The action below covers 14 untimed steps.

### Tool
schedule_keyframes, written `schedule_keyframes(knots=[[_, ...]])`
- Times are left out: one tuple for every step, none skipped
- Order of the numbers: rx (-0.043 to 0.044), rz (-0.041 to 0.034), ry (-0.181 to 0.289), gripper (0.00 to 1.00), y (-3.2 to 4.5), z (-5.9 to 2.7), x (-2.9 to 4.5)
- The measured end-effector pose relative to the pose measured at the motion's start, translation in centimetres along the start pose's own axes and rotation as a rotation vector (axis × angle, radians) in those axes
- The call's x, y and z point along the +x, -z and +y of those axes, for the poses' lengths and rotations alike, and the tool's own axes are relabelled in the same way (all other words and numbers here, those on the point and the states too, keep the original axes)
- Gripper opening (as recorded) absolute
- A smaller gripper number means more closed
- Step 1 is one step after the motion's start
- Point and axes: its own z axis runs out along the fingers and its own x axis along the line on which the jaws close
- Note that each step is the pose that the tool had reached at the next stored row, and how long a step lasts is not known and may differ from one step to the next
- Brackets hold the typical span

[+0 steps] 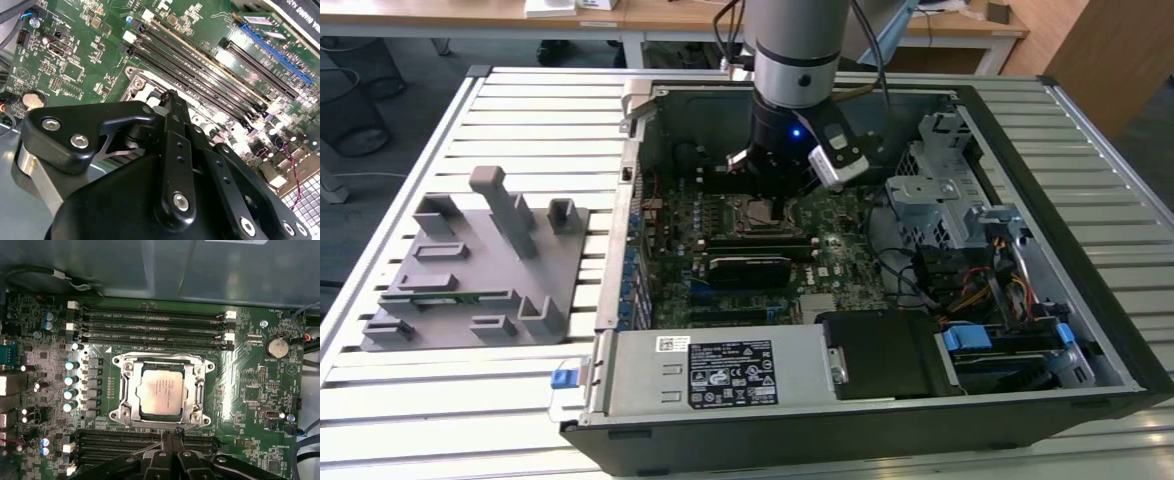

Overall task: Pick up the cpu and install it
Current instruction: 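Install the second cpu locking lever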

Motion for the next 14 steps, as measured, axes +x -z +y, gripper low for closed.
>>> schedule_keyframes(knots=[[0.0,0.0,0.0,0.11,0.0,-0.04,0.0],[0.0,0.0,0.0,0.11,0.0,-0.1,0.0],[0.0,0.0,0.0,0.11,-0.01,-0.16,0.0],[-0.0001,-0.0001,0.0,0.11,-0.01,-0.22,0.01],[-0.0001,-0.0001,0.0,0.11,-0.01,-0.27,0.01],[0.0,0.0,0.0,0.11,-0.01,-0.31,0.01],[-0.0001,0.0,0.0,0.11,-0.01,-0.32,0.02],[0.0001,0.0,0.0,0.11,-0.01,-0.36,0.02],[0.0,0.0,0.0,0.11,-0.01,-0.39,0.02],[0.0,0.0,0.0,0.11,-0.02,-0.42,0.02],[0.0,0.0,0.0,0.11,-0.01,-0.45,0.02],[0.0,0.0,0.0,0.11,-0.01,-0.48,0.02],[0.0,0.0,0.0,0.11,-0.02,-0.5,0.02],[0.0,0.0,0.0,0.11,-0.02,-0.51,0.02]])
